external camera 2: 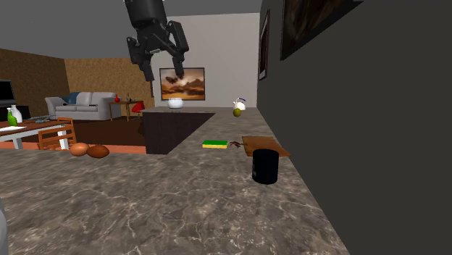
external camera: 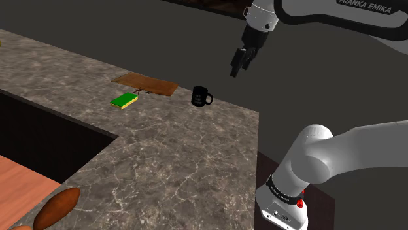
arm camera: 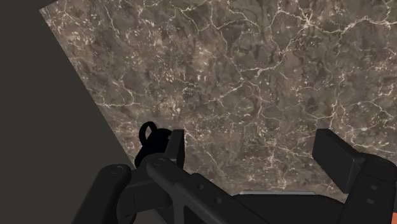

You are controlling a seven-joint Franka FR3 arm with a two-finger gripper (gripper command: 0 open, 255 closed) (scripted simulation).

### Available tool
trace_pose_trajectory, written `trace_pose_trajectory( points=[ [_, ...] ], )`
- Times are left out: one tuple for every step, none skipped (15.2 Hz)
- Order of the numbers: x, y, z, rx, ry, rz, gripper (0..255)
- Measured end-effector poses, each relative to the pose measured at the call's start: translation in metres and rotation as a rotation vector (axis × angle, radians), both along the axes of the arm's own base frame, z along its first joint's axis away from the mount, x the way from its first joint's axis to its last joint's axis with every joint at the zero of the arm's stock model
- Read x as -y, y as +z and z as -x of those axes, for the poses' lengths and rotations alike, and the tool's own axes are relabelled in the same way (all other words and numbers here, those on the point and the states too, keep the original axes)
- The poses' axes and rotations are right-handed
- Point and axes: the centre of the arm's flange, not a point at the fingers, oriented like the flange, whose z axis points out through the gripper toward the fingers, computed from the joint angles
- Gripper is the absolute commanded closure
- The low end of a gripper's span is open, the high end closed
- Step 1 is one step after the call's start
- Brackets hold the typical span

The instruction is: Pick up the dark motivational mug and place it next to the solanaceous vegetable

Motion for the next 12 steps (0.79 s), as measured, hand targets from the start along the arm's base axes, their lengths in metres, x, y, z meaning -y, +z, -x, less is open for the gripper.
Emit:
trace_pose_trajectory(
  points=[
    [0.0, 0.0, 0.0, 0.0, 0.0, 0.0, 0],
    [0.003, -0.002, -0.005, -0.002, -0.002, -0.002, 0],
    [0.009, -0.007, -0.012, -0.006, -0.006, -0.005, 0],
    [0.016, -0.014, -0.02, -0.01, -0.01, -0.009, 0],
    [0.02, -0.02, -0.03, -0.014, -0.015, -0.013, 0],
    [0.026, -0.026, -0.04, -0.019, -0.02, -0.017, 0],
    [0.035, -0.031, -0.05, -0.024, -0.025, -0.021, 0],
    [0.043, -0.042, -0.059, -0.029, -0.03, -0.026, 0],
    [0.05, -0.048, -0.069, -0.033, -0.035, -0.03, 0],
    [0.057, -0.053, -0.081, -0.037, -0.04, -0.034, 0],
    [0.062, -0.059, -0.09, -0.041, -0.045, -0.038, 0],
    [0.07, -0.066, -0.1, -0.045, -0.05, -0.042, 0]
  ],
)
